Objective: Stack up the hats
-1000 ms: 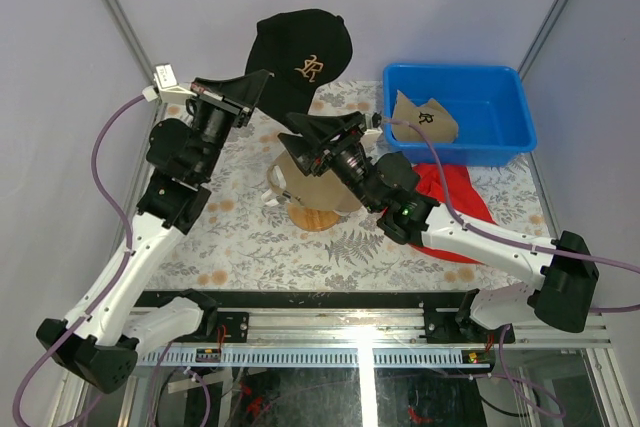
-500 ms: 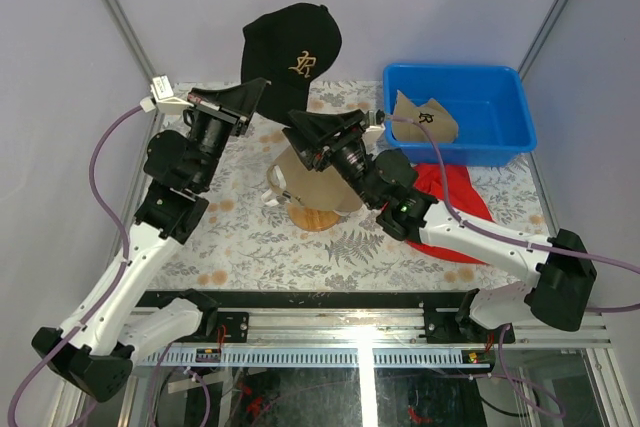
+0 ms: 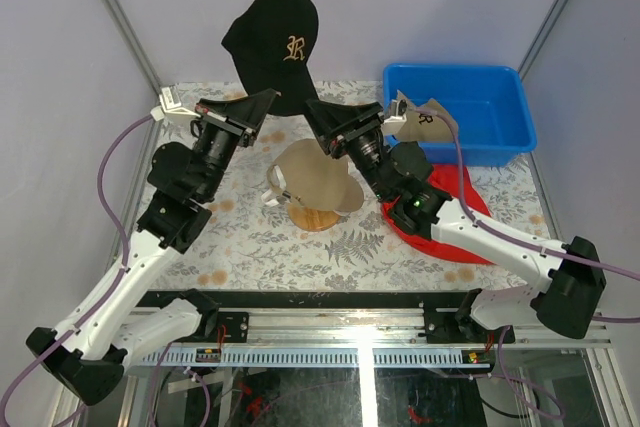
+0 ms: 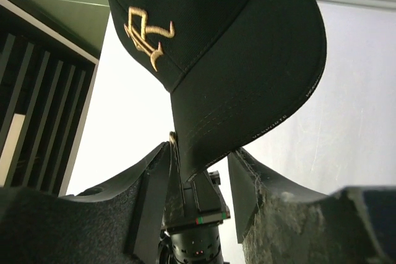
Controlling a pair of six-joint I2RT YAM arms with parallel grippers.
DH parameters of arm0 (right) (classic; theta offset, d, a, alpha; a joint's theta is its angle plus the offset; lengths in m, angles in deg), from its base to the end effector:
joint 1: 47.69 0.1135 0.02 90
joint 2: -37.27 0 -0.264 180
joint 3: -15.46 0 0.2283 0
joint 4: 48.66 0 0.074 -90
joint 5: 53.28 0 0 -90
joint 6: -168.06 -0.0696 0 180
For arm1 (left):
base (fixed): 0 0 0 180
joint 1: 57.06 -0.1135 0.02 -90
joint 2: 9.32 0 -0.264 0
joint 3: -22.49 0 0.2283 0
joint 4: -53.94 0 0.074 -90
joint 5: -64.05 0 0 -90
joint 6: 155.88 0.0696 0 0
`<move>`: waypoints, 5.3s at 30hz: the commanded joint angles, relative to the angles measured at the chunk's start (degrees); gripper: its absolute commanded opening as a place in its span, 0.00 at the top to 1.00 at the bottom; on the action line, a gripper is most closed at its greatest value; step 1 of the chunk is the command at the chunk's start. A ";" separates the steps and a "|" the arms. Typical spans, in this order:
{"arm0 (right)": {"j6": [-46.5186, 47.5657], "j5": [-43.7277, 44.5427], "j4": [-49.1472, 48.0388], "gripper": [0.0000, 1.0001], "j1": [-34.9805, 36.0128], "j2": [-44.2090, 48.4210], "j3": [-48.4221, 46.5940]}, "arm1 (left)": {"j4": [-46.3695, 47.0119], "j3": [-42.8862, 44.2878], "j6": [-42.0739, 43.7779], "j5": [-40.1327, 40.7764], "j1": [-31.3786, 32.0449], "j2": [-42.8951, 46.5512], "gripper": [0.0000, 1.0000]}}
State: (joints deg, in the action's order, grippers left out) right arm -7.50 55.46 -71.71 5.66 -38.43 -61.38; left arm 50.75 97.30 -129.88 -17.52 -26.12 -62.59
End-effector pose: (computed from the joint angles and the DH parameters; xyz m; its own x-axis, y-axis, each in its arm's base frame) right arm 0.2034 0.2359 0.4312 -0.5641 0.8235 0.0606 -0.2891 -0.2658 0.9196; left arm 0.1854 -0.0992 0.4539 -0.2315 -0.8978 -0.3746 0.4133 0.2578 -0.8733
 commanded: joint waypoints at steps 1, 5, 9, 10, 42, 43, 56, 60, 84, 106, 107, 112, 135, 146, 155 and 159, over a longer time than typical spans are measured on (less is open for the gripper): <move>2.79 6.13 -3.82 0.52 -2.53 3.21 -2.62 | 2.21 -1.91 -0.34 -0.74 2.07 1.95 1.00; 3.25 6.00 -3.74 0.52 -4.06 3.80 -2.71 | 2.19 -2.88 -0.93 -0.87 3.03 2.61 1.00; 2.91 4.89 -3.95 0.54 -5.46 3.53 -3.38 | 2.24 -3.87 -1.36 -0.85 4.02 2.96 1.00; 2.55 4.30 -3.71 0.54 -5.66 3.28 -3.86 | 2.28 -4.11 -1.46 -0.83 4.24 2.94 1.00; 2.10 -12.13 6.66 1.00 -9.55 1.04 -11.53 | -0.90 -9.13 -0.67 -4.85 5.37 5.08 1.00; 3.55 -13.20 9.42 1.00 -10.36 1.87 -12.52 | -2.09 -8.72 -0.57 -5.12 5.28 5.13 1.00; 25.01 -28.07 59.61 1.00 -20.82 4.13 -43.49 | -10.68 -3.31 -4.46 -26.58 -8.62 -2.88 0.52; 23.12 -36.57 60.91 1.00 -23.90 5.13 -42.65 | -8.29 -8.00 -7.35 -30.23 -15.02 -0.13 0.48; -20.32 -49.33 -11.76 1.00 -28.29 4.49 -9.36 | 67.08 -13.29 -52.80 -28.35 -6.25 -23.90 1.00; -26.50 -42.79 -23.36 1.00 -27.77 10.97 14.29 | 80.31 14.15 -59.30 -7.36 -3.08 -42.28 1.00; -26.46 -42.56 -23.52 1.00 -27.78 11.15 15.23 | 80.33 13.52 -59.34 -7.34 -3.75 -41.76 1.00; -27.75 -40.51 -25.66 1.00 -28.80 11.55 19.20 | 80.56 9.81 -61.57 -6.87 -7.82 -37.48 1.00; -25.80 -53.16 -17.47 1.00 -30.23 -1.82 -9.66 | 77.11 -10.56 -54.08 -19.28 -8.08 -30.99 0.79; -23.83 -60.51 -13.35 1.00 -39.96 1.40 -6.31 | 48.56 -23.79 -40.65 -35.36 -18.11 -7.34 0.77; -21.17 -64.97 -9.84 1.00 -43.59 2.02 -7.54 | -23.62 -11.31 -3.52 -32.91 -20.83 8.83 0.62; -21.86 -65.32 -11.11 1.00 -43.79 2.35 -6.55 | -32.89 -11.35 0.28 -29.20 -20.85 9.05 0.51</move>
State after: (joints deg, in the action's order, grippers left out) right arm -29.31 -7.75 -78.90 -37.69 -38.72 -67.04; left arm 41.22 85.71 -140.53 -50.37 -46.63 -53.04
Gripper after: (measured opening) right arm 0.052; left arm 0.436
